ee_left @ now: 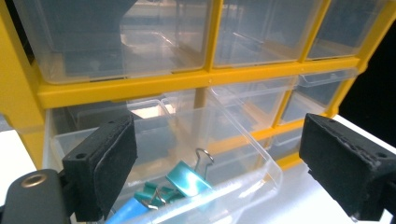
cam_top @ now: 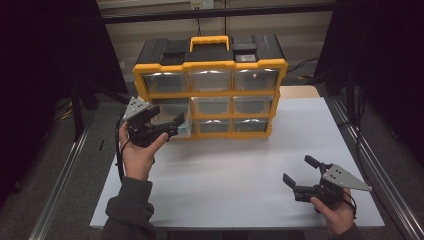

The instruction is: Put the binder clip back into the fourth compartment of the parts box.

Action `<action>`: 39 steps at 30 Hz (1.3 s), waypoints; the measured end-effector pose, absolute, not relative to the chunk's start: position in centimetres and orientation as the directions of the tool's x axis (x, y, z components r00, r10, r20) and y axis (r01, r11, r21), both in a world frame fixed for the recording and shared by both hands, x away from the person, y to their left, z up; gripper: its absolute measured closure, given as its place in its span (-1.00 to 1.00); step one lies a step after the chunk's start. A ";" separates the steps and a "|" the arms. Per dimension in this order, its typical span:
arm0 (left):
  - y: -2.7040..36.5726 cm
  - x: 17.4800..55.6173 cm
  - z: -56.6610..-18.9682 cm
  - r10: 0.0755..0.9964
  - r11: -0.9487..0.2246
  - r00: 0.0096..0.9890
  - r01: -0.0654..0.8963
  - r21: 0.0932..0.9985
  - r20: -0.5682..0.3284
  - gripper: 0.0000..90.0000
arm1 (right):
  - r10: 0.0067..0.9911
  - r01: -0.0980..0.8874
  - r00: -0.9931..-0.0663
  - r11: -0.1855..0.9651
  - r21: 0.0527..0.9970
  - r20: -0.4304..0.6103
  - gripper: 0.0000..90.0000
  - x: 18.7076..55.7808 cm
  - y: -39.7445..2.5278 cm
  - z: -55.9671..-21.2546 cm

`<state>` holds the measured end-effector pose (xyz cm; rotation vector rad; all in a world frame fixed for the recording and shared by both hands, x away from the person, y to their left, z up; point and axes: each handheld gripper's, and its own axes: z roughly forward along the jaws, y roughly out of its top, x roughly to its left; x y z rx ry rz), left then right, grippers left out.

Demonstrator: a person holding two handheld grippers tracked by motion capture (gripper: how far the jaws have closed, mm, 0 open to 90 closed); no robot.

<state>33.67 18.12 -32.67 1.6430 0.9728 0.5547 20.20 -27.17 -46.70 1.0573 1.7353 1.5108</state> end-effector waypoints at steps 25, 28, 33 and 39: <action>20.7 31.3 -33.9 0.840 -0.070 0.534 0.282 0.957 -0.096 -0.74 | 0.865 0.178 -0.498 0.035 0.983 0.060 -0.95 20.2 -27.1 -46.7; 20.9 31.0 -34.2 0.836 -0.060 0.541 0.260 0.964 -0.094 -0.74 | 0.866 0.179 -0.497 0.034 0.983 0.061 -0.95 20.2 -27.1 -46.7; 21.2 30.5 -34.3 0.837 -0.060 0.539 0.255 0.965 -0.091 -0.76 | 0.863 0.179 -0.502 0.039 0.983 0.057 -0.95 20.2 -27.1 -46.8; 21.8 29.8 -34.6 0.837 -0.062 0.540 0.257 0.964 -0.090 -0.78 | 0.864 0.180 -0.501 0.038 0.983 0.058 -0.95 20.2 -27.1 -46.7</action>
